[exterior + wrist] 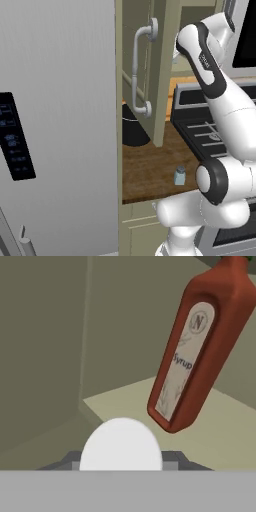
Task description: Put the shaker and condiment bottle from the counter next to their counterparts in the cabinet.
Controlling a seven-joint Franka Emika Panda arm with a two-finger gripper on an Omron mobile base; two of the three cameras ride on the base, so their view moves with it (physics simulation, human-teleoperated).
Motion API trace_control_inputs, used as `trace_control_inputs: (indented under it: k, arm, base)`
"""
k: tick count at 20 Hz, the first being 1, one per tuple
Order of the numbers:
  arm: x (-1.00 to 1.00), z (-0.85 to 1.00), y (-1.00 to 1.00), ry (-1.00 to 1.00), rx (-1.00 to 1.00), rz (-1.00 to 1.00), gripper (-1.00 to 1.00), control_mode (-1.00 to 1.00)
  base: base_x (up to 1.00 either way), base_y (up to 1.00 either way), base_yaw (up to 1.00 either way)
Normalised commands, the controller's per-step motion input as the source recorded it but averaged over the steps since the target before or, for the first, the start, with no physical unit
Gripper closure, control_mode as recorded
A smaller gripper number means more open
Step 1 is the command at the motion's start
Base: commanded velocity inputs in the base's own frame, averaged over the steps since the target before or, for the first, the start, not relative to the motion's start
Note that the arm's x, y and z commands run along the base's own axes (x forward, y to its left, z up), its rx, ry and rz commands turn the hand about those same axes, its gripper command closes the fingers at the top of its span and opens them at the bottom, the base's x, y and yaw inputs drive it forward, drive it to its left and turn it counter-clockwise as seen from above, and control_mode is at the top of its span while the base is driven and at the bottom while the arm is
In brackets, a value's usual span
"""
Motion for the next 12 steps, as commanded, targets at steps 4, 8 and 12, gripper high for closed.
trace_control_inputs:
  k: [4,8,12]
  arm:
    - [0.26,-0.05,0.0,0.0,0.0,0.0,1.0,-1.0]
    - [0.23,0.0,0.0,0.0,0.0,0.0,1.0,-1.0]
    - [0.2,0.0,0.0,0.0,0.0,0.0,1.0,-1.0]
  base:
    - [0.0,0.0,0.0]
    - [0.0,0.0,0.0]
    - [0.0,0.0,0.0]
